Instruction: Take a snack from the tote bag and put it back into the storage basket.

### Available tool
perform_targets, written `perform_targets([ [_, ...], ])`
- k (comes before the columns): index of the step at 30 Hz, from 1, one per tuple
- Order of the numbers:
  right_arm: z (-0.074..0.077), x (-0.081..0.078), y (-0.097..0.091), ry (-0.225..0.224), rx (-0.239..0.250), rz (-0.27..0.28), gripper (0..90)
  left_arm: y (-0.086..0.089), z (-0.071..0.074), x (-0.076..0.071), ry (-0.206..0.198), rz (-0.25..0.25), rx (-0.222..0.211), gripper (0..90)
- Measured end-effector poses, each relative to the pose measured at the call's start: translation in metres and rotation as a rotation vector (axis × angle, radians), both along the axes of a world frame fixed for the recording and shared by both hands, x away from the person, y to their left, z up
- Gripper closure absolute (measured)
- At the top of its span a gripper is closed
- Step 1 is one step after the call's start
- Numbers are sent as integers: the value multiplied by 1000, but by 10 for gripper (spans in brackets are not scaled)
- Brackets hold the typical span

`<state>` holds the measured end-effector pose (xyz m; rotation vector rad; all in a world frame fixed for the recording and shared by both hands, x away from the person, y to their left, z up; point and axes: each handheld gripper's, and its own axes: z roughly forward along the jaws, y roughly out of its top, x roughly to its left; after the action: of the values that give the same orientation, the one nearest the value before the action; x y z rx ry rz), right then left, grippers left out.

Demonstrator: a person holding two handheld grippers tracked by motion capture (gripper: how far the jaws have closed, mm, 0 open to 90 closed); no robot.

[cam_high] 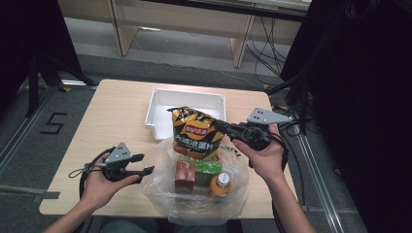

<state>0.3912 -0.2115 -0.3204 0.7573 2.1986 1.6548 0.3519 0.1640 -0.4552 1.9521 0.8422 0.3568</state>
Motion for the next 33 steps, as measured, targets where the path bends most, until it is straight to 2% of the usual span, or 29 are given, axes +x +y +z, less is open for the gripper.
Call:
perform_targets([
  [1, 1, 1, 0, -13, 1, 2, 900, 0, 0, 0, 1, -1, 0, 392],
  [3, 5, 1, -1, -9, 5, 3, 900, 0, 0, 0, 0, 3, 3, 392],
  [5, 8, 2, -2, -39, 7, 4, 900, 0, -1, 0, -3, -2, 6, 392],
  [6, 9, 1, -1, -26, 26, 2, 900, 0, -1, 0, -1, -7, 7, 392],
  [8, 11, 2, -2, -36, 14, 3, 900, 0, -1, 1, 7, -14, 8, 393],
  [14, 16, 3, -1, -38, 43, 3, 900, -2, -2, 0, 3, -1, 9, 393],
  [16, 18, 3, -1, -48, 47, -4, 900, -2, -3, 0, 6, -4, 12, 393],
  [17, 19, 1, -1, -38, 54, -7, 900, -2, -3, 0, 10, -18, 16, 393],
  [19, 21, 2, -1, -56, 57, -4, 900, -3, -3, 0, 11, -18, 15, 393],
  [20, 22, 1, -2, -51, 61, -6, 900, -4, -4, -1, 2, -6, 10, 393],
  [22, 25, 1, -1, -56, 71, -10, 900, -3, -3, 0, 5, -15, 23, 393],
  [23, 26, 2, -2, -78, 66, -5, 900, -3, -3, -1, 4, -16, 25, 393],
  [25, 28, 2, -1, -64, 72, -4, 900, -3, -3, -1, 5, -16, 25, 393],
  [27, 30, 2, 0, -68, 76, -7, 900, -3, -4, 0, 12, -23, 21, 393],
  [29, 32, 3, 0, -93, 79, -9, 900, -4, -4, -1, 11, -16, 22, 393],
  [30, 32, 3, 0, -77, 86, -3, 900, -3, -4, -1, 13, -20, 21, 393],
  [31, 33, 3, 0, -75, 85, -8, 900, -3, -4, -1, 16, -23, 22, 393],
  [32, 34, 4, 0, -93, 82, -10, 900, -3, -4, -1, 16, -23, 22, 393],
  [33, 36, 3, 1, -78, 94, -10, 900, -3, -4, -1, 16, -24, 21, 393],
])
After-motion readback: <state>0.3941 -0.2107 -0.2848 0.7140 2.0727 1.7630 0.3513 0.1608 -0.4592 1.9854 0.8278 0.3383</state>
